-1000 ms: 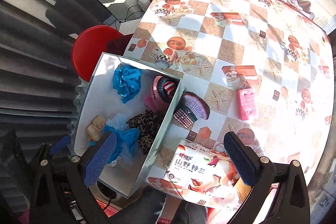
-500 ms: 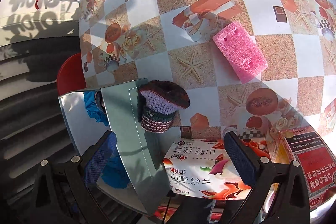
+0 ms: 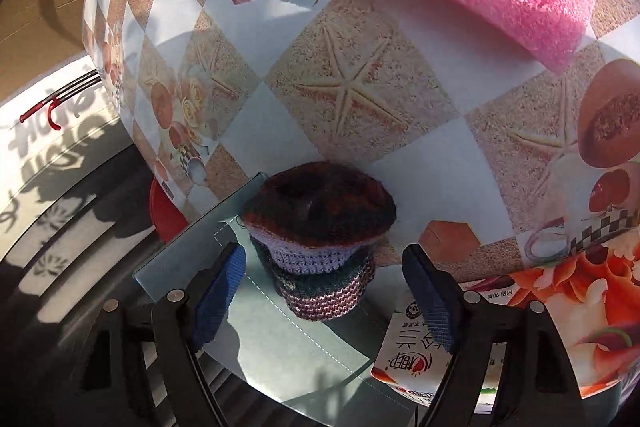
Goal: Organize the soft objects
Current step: 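Reach the right tool to the striped knitted hat and grasp it, then grasp the pink foam sponge with the left tool while the right tool lifts the hat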
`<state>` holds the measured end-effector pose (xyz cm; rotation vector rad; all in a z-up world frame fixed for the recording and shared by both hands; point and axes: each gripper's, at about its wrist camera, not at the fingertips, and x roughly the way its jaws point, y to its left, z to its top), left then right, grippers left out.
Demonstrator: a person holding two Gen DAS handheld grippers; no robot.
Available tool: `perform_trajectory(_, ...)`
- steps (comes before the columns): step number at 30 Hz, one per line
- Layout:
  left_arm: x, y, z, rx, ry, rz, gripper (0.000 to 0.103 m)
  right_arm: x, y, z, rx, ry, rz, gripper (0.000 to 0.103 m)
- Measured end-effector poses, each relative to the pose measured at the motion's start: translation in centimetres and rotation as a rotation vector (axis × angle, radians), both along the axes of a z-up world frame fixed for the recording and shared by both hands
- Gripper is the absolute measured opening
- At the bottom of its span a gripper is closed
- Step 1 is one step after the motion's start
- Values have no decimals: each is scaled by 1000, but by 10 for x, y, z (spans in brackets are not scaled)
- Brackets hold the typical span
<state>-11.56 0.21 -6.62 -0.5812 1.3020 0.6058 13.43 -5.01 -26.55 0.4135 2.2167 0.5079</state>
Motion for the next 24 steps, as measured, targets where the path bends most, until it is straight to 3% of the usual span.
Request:
perform_trajectory(4, 4, -2, 2, 9, 4, -23, 93, -3, 1, 2, 8, -5, 27, 38)
perform_trajectory(7, 8, -2, 4, 14, -6, -36, 93, 5, -3, 20, 44, -67, 49, 38)
perform_trajectory(11, 18, 2, 6, 1, -30, -48, 93, 23, -20, 66, 129, -188, 64, 38)
perform_trajectory(19, 81, 9, 8, -83, -104, -91, 93, 50, -99, 155, 298, -269, -136, 38)
perform_trajectory(24, 146, 2, -16, -143, -98, -121, 93, 58, -147, 194, 316, -342, -221, 38)
